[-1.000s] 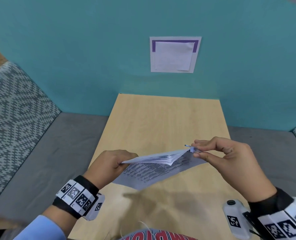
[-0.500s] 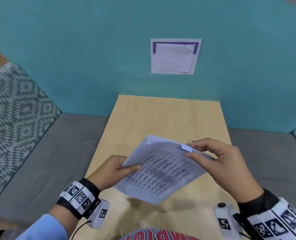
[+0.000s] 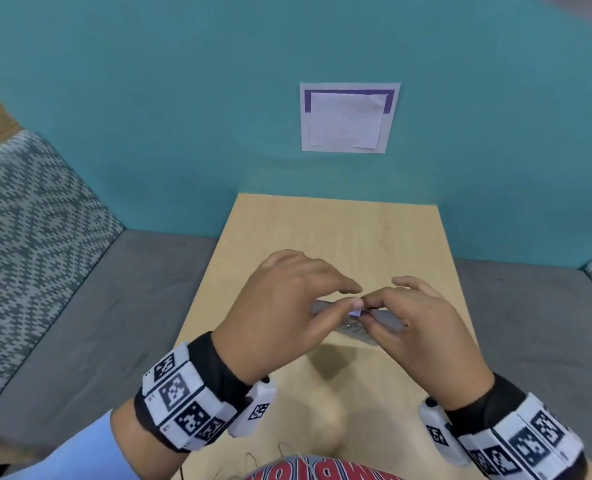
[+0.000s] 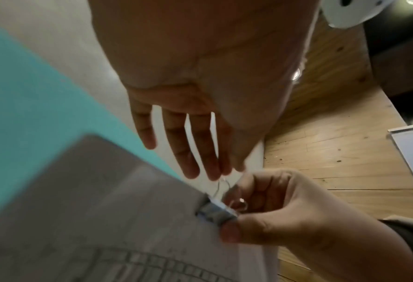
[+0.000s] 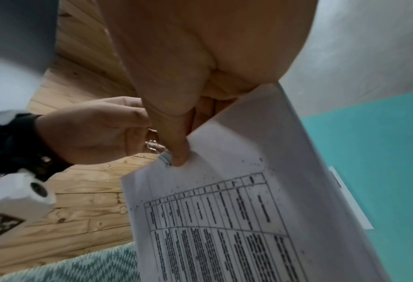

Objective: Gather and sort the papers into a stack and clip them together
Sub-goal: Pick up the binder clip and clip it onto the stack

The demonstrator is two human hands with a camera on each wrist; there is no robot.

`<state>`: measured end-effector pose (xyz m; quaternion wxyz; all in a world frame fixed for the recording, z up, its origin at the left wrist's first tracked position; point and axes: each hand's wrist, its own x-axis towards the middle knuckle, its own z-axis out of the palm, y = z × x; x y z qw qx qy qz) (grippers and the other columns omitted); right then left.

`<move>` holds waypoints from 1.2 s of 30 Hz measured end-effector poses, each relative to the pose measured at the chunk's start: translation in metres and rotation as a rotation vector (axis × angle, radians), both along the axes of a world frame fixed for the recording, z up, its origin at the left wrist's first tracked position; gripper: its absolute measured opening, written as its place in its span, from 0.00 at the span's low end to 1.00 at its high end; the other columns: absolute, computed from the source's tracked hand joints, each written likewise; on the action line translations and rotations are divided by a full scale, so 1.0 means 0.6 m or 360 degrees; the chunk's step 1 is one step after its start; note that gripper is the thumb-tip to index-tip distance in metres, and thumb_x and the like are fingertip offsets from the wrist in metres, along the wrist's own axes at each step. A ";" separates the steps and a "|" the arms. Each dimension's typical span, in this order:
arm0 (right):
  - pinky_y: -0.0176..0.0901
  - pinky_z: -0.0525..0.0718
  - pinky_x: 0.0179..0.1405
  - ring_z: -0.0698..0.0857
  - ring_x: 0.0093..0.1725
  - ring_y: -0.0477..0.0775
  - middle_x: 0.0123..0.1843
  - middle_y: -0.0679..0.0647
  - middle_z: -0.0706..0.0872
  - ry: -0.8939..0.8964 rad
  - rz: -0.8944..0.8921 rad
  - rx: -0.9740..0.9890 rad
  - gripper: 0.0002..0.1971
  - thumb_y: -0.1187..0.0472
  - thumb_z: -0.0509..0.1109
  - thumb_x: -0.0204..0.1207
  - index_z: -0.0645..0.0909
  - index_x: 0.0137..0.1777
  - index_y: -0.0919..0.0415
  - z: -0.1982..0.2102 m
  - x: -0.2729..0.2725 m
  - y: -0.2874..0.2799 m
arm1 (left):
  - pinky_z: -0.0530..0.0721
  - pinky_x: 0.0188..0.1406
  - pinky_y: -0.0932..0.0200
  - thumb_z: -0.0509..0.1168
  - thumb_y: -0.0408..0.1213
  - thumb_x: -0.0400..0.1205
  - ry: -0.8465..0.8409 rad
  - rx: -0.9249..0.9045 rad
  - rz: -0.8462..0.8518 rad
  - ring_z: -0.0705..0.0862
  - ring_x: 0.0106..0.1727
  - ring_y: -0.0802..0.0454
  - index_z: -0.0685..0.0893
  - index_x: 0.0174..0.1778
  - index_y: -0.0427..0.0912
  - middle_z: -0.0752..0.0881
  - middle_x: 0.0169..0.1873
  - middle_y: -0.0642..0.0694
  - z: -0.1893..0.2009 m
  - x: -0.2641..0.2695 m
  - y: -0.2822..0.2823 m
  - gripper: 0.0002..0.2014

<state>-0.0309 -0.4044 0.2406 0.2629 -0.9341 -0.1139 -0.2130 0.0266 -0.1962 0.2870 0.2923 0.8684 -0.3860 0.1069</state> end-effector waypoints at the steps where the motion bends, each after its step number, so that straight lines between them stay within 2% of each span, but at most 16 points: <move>1: 0.50 0.81 0.71 0.83 0.32 0.38 0.39 0.38 0.93 -0.0017 -0.0002 -0.0049 0.03 0.60 0.81 0.74 0.91 0.45 0.52 0.000 0.000 0.001 | 0.81 0.63 0.56 0.71 0.51 0.87 0.0045 0.0027 0.0012 0.88 0.46 0.60 0.95 0.53 0.58 0.95 0.47 0.61 -0.001 0.005 -0.006 0.08; 3: 0.53 0.81 0.72 0.88 0.33 0.44 0.37 0.39 0.93 -0.0053 0.0005 -0.0112 0.06 0.63 0.82 0.72 0.92 0.46 0.51 0.001 -0.002 0.003 | 0.79 0.53 0.64 0.71 0.48 0.87 0.0203 0.0070 0.0035 0.85 0.39 0.62 0.96 0.49 0.57 0.95 0.41 0.60 -0.006 0.015 -0.015 0.08; 7: 0.51 0.79 0.73 0.88 0.34 0.44 0.35 0.39 0.91 -0.0068 0.0057 -0.0110 0.05 0.61 0.79 0.74 0.92 0.46 0.49 -0.004 -0.013 0.005 | 0.82 0.45 0.69 0.74 0.47 0.85 0.0865 0.0018 0.0039 0.91 0.43 0.61 0.96 0.46 0.51 0.96 0.38 0.58 -0.004 0.027 -0.016 0.08; 9: 0.52 0.79 0.73 0.87 0.34 0.44 0.35 0.39 0.91 -0.0029 0.0040 -0.0087 0.06 0.62 0.81 0.72 0.91 0.45 0.49 -0.008 -0.017 0.001 | 0.84 0.47 0.72 0.77 0.51 0.82 0.0943 0.0055 -0.0036 0.92 0.45 0.64 0.97 0.46 0.52 0.96 0.41 0.58 -0.003 0.025 -0.008 0.08; 11: 0.53 0.80 0.73 0.89 0.35 0.43 0.37 0.39 0.92 -0.0019 0.0037 -0.0076 0.06 0.61 0.81 0.72 0.92 0.46 0.49 -0.010 -0.019 -0.002 | 0.83 0.47 0.75 0.79 0.50 0.81 0.0834 0.0128 -0.0108 0.93 0.47 0.64 0.98 0.48 0.52 0.97 0.42 0.57 -0.007 0.023 -0.002 0.07; 13: 0.53 0.79 0.74 0.89 0.35 0.44 0.37 0.39 0.92 -0.0023 0.0065 -0.0082 0.06 0.61 0.82 0.72 0.92 0.46 0.50 -0.010 -0.020 -0.001 | 0.85 0.45 0.70 0.76 0.47 0.84 0.0787 0.0158 -0.0063 0.93 0.45 0.62 0.97 0.47 0.51 0.97 0.41 0.56 -0.019 0.026 -0.001 0.06; 15: 0.54 0.78 0.74 0.90 0.36 0.45 0.37 0.40 0.92 -0.0040 0.0115 -0.0108 0.05 0.61 0.82 0.73 0.92 0.47 0.50 -0.009 -0.022 0.002 | 0.89 0.45 0.61 0.75 0.44 0.85 0.1058 0.0012 0.0068 0.92 0.38 0.59 0.96 0.44 0.47 0.96 0.36 0.54 -0.028 0.039 -0.004 0.07; 17: 0.54 0.77 0.74 0.90 0.37 0.44 0.38 0.40 0.92 -0.0068 0.0161 -0.0151 0.05 0.61 0.81 0.74 0.92 0.47 0.51 -0.009 -0.025 0.005 | 0.85 0.38 0.66 0.75 0.36 0.85 0.1406 -0.0062 0.0111 0.89 0.34 0.58 0.95 0.46 0.40 0.94 0.33 0.52 -0.033 0.050 -0.005 0.05; 19: 0.54 0.77 0.74 0.89 0.37 0.44 0.37 0.39 0.92 -0.0067 0.0166 -0.0172 0.06 0.61 0.82 0.75 0.92 0.48 0.50 -0.008 -0.026 0.007 | 0.80 0.38 0.68 0.77 0.35 0.83 0.1540 0.0077 0.0078 0.85 0.34 0.58 0.95 0.50 0.39 0.93 0.34 0.50 -0.039 0.055 -0.001 0.04; 23: 0.54 0.78 0.74 0.89 0.35 0.42 0.36 0.38 0.92 0.0017 0.0117 -0.0190 0.06 0.59 0.82 0.74 0.92 0.47 0.47 -0.011 -0.022 0.008 | 0.79 0.43 0.60 0.73 0.53 0.86 0.1577 0.0251 0.0050 0.81 0.37 0.56 0.96 0.44 0.47 0.93 0.39 0.43 -0.052 0.054 0.005 0.14; 26: 0.55 0.77 0.76 0.88 0.35 0.38 0.35 0.36 0.92 0.0200 0.0088 -0.0138 0.06 0.48 0.72 0.78 0.91 0.46 0.43 -0.019 -0.016 0.008 | 0.75 0.37 0.55 0.69 0.62 0.85 0.1471 0.0279 0.0031 0.76 0.32 0.50 0.90 0.34 0.46 0.82 0.30 0.44 -0.051 0.044 0.004 0.24; 27: 0.55 0.76 0.78 0.88 0.36 0.36 0.37 0.34 0.93 0.0294 0.0078 -0.0078 0.10 0.43 0.69 0.78 0.91 0.46 0.41 -0.022 -0.012 0.007 | 0.78 0.37 0.56 0.71 0.62 0.84 0.1378 0.0295 0.0003 0.80 0.32 0.51 0.92 0.37 0.46 0.85 0.30 0.50 -0.051 0.039 0.004 0.23; 29: 0.50 0.69 0.83 0.90 0.40 0.34 0.40 0.30 0.93 0.0469 0.0062 0.0053 0.11 0.40 0.70 0.78 0.92 0.47 0.40 -0.023 -0.005 0.003 | 0.91 0.51 0.53 0.75 0.61 0.80 0.1225 0.0312 -0.0041 0.92 0.42 0.58 0.97 0.45 0.52 0.95 0.38 0.56 -0.052 0.033 0.005 0.16; 31: 0.47 0.65 0.84 0.90 0.43 0.34 0.42 0.28 0.93 0.0564 0.0059 0.0138 0.06 0.44 0.76 0.77 0.93 0.47 0.41 -0.020 0.000 0.000 | 0.91 0.56 0.47 0.78 0.60 0.77 0.1165 0.0316 -0.0045 0.94 0.47 0.58 0.97 0.47 0.54 0.97 0.41 0.55 -0.055 0.030 0.007 0.14; 34: 0.40 0.71 0.75 0.90 0.43 0.38 0.45 0.22 0.90 0.0649 0.0043 0.0259 0.02 0.48 0.82 0.73 0.92 0.41 0.40 -0.011 -0.001 0.001 | 0.89 0.49 0.48 0.80 0.60 0.74 0.0940 0.0473 -0.0041 0.89 0.42 0.56 0.95 0.48 0.55 0.94 0.38 0.55 -0.055 0.027 0.005 0.15; 36: 0.38 0.80 0.59 0.87 0.44 0.40 0.45 0.17 0.87 0.0685 0.0029 0.0281 0.07 0.48 0.84 0.71 0.90 0.38 0.33 -0.004 -0.002 0.004 | 0.85 0.45 0.52 0.79 0.61 0.75 0.0683 0.0582 -0.0036 0.84 0.37 0.56 0.95 0.50 0.56 0.90 0.33 0.56 -0.055 0.021 0.000 0.15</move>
